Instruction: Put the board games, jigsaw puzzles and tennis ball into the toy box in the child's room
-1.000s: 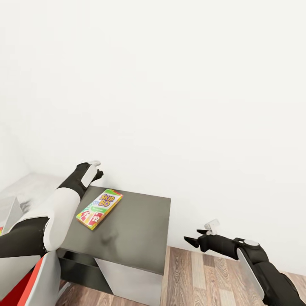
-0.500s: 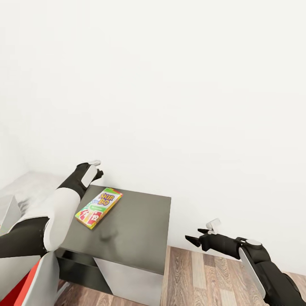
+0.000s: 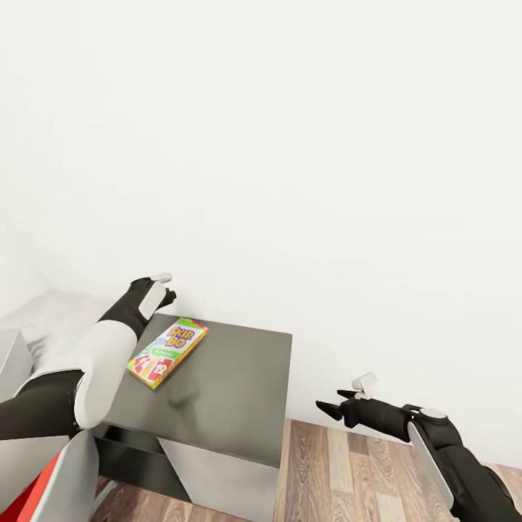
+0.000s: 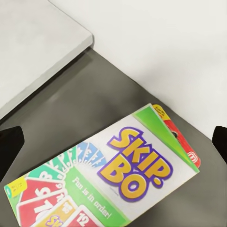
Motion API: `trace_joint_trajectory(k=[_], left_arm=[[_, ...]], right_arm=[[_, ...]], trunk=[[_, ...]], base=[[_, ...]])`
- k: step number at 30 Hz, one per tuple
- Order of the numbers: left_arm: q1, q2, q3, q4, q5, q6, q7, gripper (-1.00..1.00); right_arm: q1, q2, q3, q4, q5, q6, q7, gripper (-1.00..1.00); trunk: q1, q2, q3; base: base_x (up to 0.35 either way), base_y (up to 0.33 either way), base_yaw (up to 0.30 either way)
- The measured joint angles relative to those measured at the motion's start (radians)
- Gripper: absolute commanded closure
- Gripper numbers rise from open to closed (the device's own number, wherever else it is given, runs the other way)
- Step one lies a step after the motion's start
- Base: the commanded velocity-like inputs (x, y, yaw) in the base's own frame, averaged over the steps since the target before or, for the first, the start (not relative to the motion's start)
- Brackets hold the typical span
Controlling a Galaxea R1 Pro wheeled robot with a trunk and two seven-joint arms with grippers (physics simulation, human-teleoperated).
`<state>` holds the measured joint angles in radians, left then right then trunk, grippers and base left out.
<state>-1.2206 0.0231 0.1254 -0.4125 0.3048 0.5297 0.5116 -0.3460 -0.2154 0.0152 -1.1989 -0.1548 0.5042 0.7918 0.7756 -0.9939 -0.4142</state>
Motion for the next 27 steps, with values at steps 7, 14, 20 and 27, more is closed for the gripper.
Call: trace_joint_trajectory(k=[7, 14, 20, 27], left_arm=[[0.000, 0.000, 0.000, 0.000, -0.002, 0.000, 0.000, -1.00], [0.000, 0.000, 0.000, 0.000, -0.003, 0.001, -0.001, -1.00], [0.001, 0.001, -0.001, 0.000, -0.005, -0.002, -0.001, -1.00], [0.002, 0.006, -0.001, 0.000, -0.007, -0.018, -0.003, -1.00]], right_arm=[[0.000, 0.001, 0.000, 0.000, 0.002, 0.000, -0.001, -1.00], [-0.001, 0.003, 0.000, 0.000, 0.011, 0.000, -0.001, -1.00], [-0.001, 0.003, 0.000, 0.000, 0.014, -0.001, -0.002, -1.00], [-0.001, 0.003, 0.000, 0.000, 0.015, -0.001, -0.002, -1.00]], trunk=[[0.023, -0.042, -0.019], [0.023, -0.042, -0.019], [0.023, -0.042, -0.019], [0.035, -0.063, -0.028]], base=[[0.000, 0.000, 0.000], [0.000, 0.000, 0.000], [0.000, 0.000, 0.000], [0.000, 0.000, 0.000]])
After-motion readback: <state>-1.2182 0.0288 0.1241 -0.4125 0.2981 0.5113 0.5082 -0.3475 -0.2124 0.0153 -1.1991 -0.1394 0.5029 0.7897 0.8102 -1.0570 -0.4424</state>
